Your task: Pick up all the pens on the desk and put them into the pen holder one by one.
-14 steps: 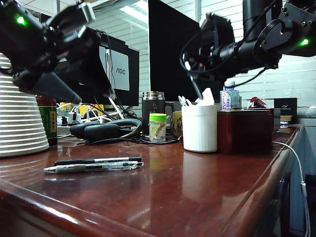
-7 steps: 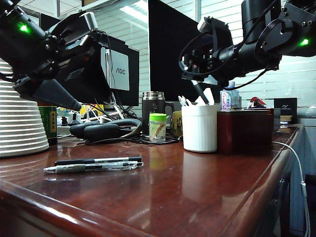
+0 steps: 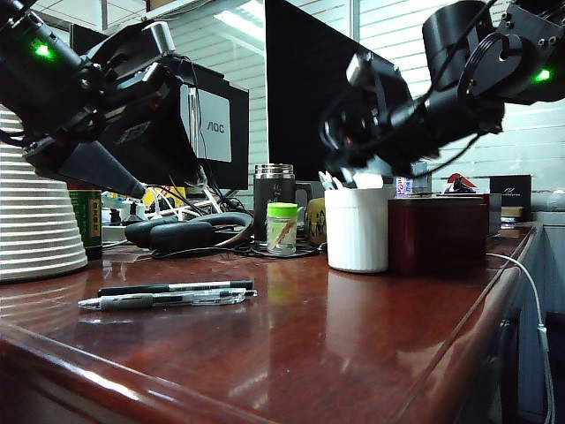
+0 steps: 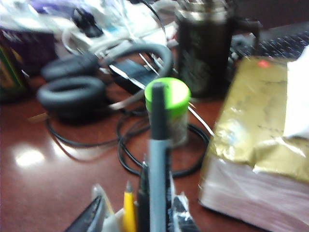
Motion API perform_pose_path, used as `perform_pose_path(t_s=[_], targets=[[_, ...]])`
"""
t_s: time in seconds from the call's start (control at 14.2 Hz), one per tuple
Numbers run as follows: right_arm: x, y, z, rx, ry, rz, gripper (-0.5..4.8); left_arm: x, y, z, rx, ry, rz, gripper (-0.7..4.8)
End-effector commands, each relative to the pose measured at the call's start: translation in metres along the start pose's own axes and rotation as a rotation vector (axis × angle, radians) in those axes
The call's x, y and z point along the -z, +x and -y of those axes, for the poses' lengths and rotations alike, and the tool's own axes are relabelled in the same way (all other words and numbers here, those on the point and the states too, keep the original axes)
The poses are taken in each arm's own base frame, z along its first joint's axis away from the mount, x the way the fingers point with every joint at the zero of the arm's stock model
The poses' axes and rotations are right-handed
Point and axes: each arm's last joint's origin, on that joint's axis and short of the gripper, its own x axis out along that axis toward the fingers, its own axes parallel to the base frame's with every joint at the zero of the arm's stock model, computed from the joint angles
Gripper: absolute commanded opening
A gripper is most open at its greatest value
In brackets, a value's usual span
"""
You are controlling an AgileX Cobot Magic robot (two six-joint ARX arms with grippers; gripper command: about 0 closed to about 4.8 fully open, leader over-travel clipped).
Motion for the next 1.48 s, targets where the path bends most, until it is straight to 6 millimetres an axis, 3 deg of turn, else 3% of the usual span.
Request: perform_pose_path(t_s=[0.07,0.14,0.21,0.84,1.27,1.48], targets=[[-0.004,0.0,0.0,0.006,-0.021,0.019,1.8,-0.002,0.0,0.0,0.005,0.006,0.013,4.79],[-0.003,0.0,-0.001,0.006,-0.019,0.008,1.8,-0.002,0.0,0.0,0.005,0.006,0.013,4.79],[-0.003,0.0,-0.001,-0.017,-0.025,0.006,2.58,-0.002,0.0,0.0,0.005,0.006,0.013,4.79],[0.008,-0.001,-0.001,-0.01,-0.031,-0.101,2.38,-0.001,0.0,0.0,0.006,0.004,0.003,4.79],[-0.02,-0.01,-0.004,-0.012,-0.092,0.047,2.39,-0.001,0.0,0.0,0.006,0.004,0.003,4.79],[-0.009,-0.009,-0.003,-0.008,-0.068,-0.046,2.38,-0.001,0.0,0.0,0.006,0.004,0.003,4.79]])
